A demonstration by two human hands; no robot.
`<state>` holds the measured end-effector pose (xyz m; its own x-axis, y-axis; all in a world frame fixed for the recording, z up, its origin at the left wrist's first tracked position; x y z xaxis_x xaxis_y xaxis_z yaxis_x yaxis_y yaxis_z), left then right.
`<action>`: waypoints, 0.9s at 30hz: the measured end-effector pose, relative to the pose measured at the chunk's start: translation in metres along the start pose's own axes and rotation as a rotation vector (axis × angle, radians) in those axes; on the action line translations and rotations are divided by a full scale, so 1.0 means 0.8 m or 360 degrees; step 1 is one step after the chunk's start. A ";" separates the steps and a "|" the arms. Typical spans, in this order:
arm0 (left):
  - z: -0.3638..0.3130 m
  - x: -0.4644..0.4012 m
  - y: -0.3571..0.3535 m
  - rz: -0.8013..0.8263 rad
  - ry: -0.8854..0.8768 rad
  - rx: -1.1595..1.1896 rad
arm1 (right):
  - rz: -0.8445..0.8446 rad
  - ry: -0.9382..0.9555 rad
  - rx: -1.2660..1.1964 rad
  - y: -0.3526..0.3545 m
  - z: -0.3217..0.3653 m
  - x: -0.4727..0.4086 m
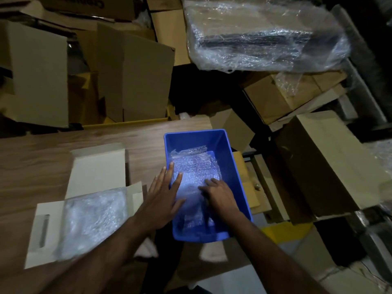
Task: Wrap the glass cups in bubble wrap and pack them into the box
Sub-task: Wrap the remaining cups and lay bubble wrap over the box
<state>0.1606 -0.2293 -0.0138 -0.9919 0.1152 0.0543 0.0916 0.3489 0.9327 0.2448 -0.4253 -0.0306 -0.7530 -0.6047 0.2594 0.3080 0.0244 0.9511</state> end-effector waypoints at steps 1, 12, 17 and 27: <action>-0.001 0.000 0.005 -0.0005 0.0007 0.0049 | -0.0133 0.0005 -0.0042 0.008 0.000 0.005; -0.011 -0.040 0.091 -0.0243 0.0007 0.0860 | -0.0883 0.0272 -0.0705 0.146 0.029 0.060; -0.014 -0.003 0.170 -0.0289 0.0153 0.1564 | -0.0903 0.0316 -0.1220 0.190 0.062 0.074; 0.045 0.103 0.226 -0.0186 0.0747 0.2341 | -0.0470 -0.0058 -0.2385 0.172 0.179 0.026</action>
<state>0.0985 -0.1234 0.1466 -0.9115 -0.1708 0.3741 -0.2616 0.9427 -0.2069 0.1882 -0.3202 0.1299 -0.8977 -0.4234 0.1219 0.4182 -0.9059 -0.0668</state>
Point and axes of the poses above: each hand's wrist, its own x-axis away from the middle knuckle, its own y-axis out of the back of the hand, z = x × y, the point moved 2 cm from there along -x, towards the middle knuckle, and after that the axes turned 2 degrees about z, right-handed, at the moved point
